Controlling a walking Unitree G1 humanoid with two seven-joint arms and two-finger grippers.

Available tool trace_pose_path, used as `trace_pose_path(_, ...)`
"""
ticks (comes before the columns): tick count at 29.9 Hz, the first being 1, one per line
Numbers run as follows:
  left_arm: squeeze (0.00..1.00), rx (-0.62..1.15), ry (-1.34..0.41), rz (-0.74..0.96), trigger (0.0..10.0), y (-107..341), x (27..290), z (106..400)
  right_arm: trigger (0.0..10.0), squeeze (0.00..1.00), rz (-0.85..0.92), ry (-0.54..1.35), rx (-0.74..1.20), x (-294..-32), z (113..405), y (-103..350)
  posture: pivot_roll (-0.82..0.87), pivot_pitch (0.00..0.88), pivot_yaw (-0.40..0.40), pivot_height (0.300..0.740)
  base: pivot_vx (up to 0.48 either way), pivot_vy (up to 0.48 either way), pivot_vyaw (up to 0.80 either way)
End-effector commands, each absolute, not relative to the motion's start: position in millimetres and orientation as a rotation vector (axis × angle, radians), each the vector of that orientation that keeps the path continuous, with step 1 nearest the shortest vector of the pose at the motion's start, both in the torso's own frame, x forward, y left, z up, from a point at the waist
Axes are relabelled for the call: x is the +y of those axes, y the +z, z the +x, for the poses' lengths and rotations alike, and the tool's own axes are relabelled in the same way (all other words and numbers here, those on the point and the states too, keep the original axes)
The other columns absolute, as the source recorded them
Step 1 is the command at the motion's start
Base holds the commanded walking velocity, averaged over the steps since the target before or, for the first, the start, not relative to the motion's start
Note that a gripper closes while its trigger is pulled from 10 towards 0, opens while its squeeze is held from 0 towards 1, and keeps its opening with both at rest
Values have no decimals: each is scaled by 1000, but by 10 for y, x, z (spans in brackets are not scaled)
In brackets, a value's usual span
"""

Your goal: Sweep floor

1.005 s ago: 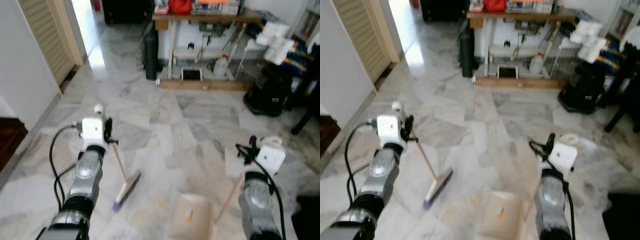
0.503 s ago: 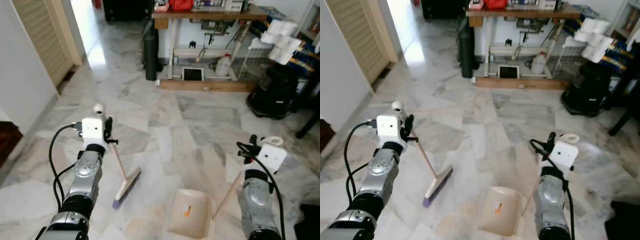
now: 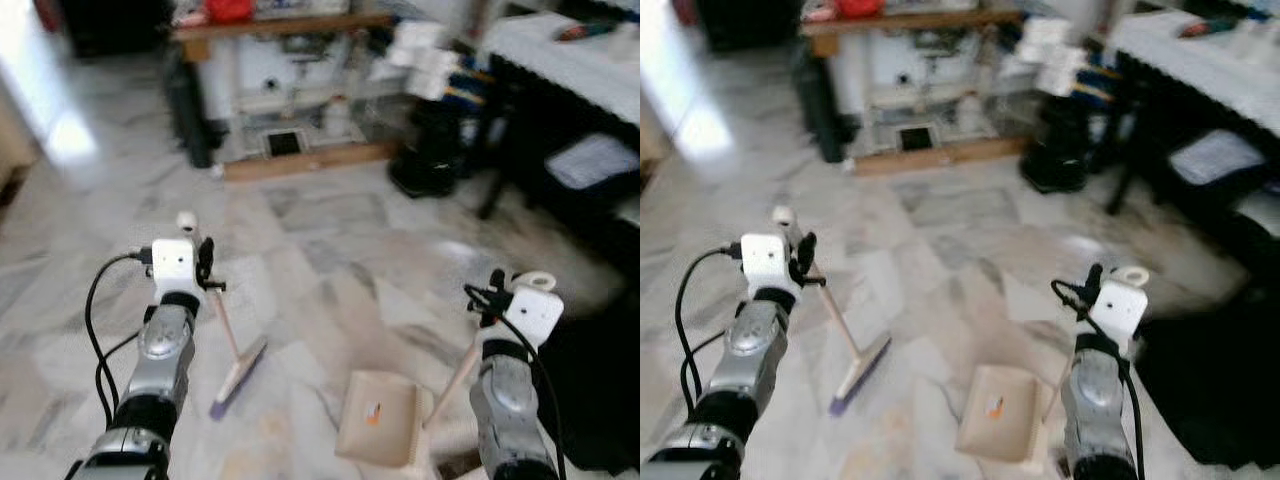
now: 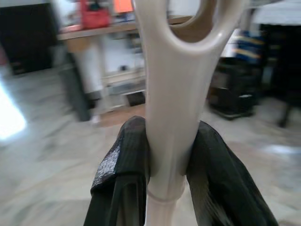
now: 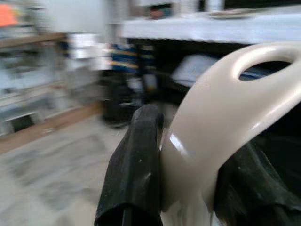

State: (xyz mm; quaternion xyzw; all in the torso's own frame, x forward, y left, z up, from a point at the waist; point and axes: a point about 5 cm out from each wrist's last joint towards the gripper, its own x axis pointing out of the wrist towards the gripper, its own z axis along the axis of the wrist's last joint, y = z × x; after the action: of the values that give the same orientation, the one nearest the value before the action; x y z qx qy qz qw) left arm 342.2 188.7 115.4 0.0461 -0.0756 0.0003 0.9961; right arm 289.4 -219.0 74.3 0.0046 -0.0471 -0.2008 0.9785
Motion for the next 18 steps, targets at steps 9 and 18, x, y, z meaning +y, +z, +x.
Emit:
trace_pose_path(9, 0, -200, 0, 97, 10000, 1285, 1909, 3456, 10000, 0, 17, -388, -149, -2144, 2960, 885, 22, 46, 24, 740, 0, 0, -800)
trace_pose_path(18, 0, -201, 3, 96, 10000, 1285, 1912, 3454, 10000, 0, 17, -387, -152, -2147, 2963, 897, 23, 45, 23, 740, 0, 0, -800)
